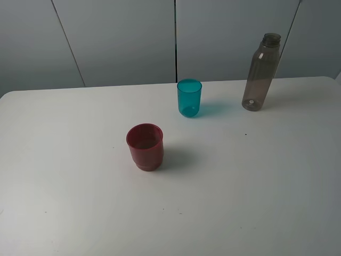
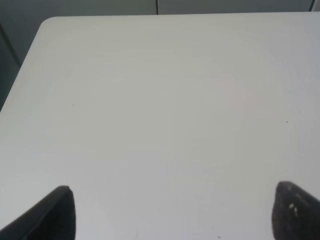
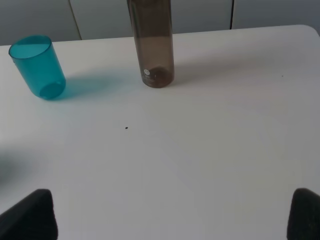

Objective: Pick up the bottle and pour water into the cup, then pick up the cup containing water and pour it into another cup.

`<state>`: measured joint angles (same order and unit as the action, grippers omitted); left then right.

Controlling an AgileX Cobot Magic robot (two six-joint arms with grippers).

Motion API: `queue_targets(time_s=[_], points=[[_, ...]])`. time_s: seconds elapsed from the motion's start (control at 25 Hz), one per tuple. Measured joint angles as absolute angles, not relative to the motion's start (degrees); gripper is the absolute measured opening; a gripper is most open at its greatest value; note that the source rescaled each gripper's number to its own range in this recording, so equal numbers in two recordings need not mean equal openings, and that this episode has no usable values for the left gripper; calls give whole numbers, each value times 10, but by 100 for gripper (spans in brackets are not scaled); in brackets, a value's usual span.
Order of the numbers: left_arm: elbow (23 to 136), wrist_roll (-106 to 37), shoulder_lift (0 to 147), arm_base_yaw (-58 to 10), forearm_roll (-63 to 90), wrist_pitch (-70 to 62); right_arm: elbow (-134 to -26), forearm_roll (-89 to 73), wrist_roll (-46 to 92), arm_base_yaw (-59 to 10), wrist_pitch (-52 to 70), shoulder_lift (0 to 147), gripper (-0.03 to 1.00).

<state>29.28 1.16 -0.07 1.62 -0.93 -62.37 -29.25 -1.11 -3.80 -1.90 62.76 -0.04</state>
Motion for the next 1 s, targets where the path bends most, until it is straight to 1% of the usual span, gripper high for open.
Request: queue_targets(time_s=[1.0], points=[[293, 12, -1, 16, -9, -624, -293, -11, -38, -19, 628, 0, 99]])
